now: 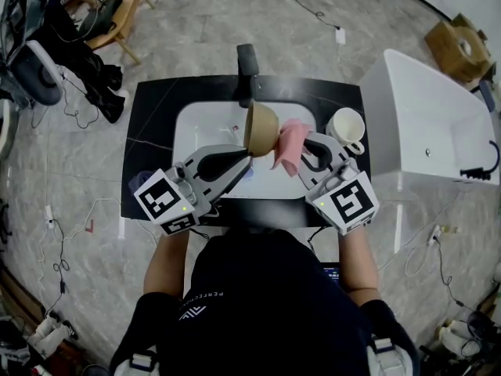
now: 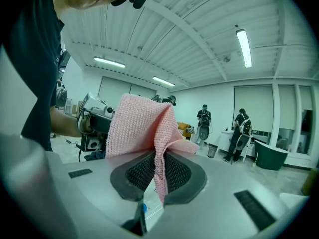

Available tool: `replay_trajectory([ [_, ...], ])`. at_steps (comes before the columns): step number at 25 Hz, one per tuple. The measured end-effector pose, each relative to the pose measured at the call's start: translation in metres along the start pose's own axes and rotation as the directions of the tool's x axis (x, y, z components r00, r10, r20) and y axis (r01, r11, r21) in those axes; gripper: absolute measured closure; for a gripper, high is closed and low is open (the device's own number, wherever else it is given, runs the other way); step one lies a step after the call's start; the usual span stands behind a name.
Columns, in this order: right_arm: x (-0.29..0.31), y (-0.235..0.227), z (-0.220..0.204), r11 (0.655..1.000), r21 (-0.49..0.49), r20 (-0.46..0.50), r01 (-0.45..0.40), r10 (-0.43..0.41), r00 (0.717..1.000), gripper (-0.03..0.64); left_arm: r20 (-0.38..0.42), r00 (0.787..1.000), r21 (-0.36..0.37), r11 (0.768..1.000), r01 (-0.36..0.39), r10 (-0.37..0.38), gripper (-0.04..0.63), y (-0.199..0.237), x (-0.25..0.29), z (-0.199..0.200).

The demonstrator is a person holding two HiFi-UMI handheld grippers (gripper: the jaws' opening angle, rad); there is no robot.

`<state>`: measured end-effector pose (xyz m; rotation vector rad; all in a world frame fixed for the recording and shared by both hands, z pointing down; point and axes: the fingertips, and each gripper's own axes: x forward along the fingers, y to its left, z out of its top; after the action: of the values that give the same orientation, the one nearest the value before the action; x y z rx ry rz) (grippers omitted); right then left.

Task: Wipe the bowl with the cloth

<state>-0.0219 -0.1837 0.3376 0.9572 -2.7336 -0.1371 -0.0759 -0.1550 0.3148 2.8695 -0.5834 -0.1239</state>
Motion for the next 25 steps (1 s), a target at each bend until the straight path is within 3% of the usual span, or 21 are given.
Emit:
replay_trajectory([
  [5,-0.002,-0.005,-0.002,1.0,0.011,-0.011,0.025,-0.024,1.0,0.568,-0.015,0.999,0.005,0.999,-0.051,0.051,0.584,0.005,0.0,-0.004],
  [13,-0.001,0.0,-0.007,0.999,0.037,-0.023,0.037,-0.037,0.999,0.568,-0.103,0.974,0.095,0.977,-0.192,0.201,0.584,0.018,-0.005,-0.014],
  [17,-0.001,-0.001,-0.012,0.997,0.052,-0.031,0.051,-0.049,0.998,0.568,-0.129,0.966,0.13,0.97,-0.207,0.223,0.584,0.02,-0.007,-0.024],
  [21,-0.002,-0.002,-0.021,0.995,0.073,-0.052,0.066,-0.062,0.997,0.568,-0.187,0.945,0.149,0.959,-0.242,0.268,0.584,0.025,-0.006,-0.033],
  [25,-0.002,-0.005,-0.028,0.993,0.094,-0.073,0.072,-0.065,0.995,0.568,-0.243,0.924,0.214,0.945,-0.247,0.296,0.584,0.027,-0.003,-0.039],
])
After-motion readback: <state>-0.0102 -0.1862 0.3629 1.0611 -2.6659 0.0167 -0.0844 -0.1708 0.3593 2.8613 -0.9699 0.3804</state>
